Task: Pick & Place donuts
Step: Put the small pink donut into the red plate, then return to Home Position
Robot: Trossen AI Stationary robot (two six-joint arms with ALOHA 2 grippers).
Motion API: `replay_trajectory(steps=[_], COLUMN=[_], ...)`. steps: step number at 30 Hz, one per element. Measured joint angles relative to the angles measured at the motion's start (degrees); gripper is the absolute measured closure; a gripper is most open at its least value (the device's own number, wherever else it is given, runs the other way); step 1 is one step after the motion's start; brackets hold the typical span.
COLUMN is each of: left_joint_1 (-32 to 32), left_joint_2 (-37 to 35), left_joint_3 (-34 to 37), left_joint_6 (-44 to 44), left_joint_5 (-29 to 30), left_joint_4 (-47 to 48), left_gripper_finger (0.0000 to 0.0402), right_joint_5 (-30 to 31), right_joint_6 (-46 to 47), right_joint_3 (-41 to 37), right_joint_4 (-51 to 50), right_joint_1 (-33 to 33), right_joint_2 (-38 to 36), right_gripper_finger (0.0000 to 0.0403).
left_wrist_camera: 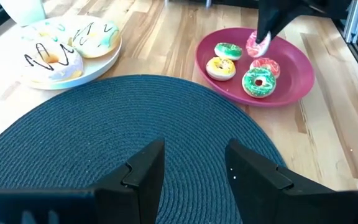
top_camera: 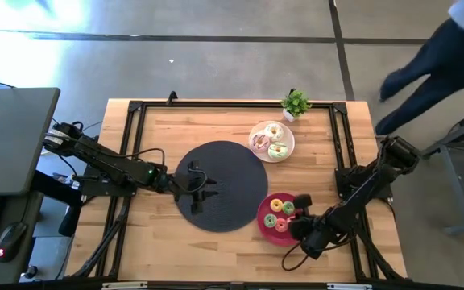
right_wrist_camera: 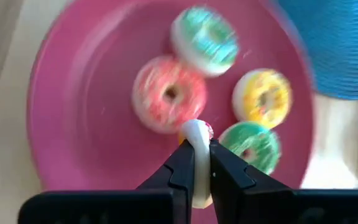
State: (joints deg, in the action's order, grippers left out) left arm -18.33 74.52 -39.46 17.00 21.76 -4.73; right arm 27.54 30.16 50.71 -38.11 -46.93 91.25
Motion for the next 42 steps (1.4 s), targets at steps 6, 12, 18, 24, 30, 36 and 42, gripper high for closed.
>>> replay_trajectory(steps=[6,12,18,24,30,36,42], left_joint_1=[0.0,0.0,0.0,0.0,0.0,-0.1,-0.1], left_joint_2=[0.0,0.0,-0.2,-1.0,-2.2,-10.4,-20.2], left_joint_3=[0.0,0.0,0.0,0.0,0.0,-4.5,-13.6], left_joint_6=[0.0,0.0,-0.2,-0.3,-4.4,-6.7,-8.5], left_joint_5=[1.7,3.7,4.1,6.1,7.7,8.4,2.5], left_joint_4=[0.1,0.2,0.2,0.1,-1.9,8.2,31.6], left_gripper_finger=[0.0238,0.0238,0.0238,0.0238,0.0238,0.0238,0.0238], right_joint_5=[-3.5,-3.5,-6.5,-13.8,-16.1,-14.7,-12.5], right_joint_6=[-0.6,-0.4,0.8,0.9,-1.0,-5.7,-7.6], right_joint_3=[-2.5,-2.9,-2.9,-2.8,-2.8,2.4,7.1], right_joint_4=[3.6,4.6,7.1,12.0,16.1,8.6,1.0], right_joint_1=[0.0,0.2,0.4,0.4,0.4,1.2,1.3], right_joint_2=[0.0,0.0,0.0,0.0,-0.4,-4.6,-13.5], right_gripper_finger=[0.0363,0.0323,0.0273,0.023,0.0215,0.0222,0.0235])
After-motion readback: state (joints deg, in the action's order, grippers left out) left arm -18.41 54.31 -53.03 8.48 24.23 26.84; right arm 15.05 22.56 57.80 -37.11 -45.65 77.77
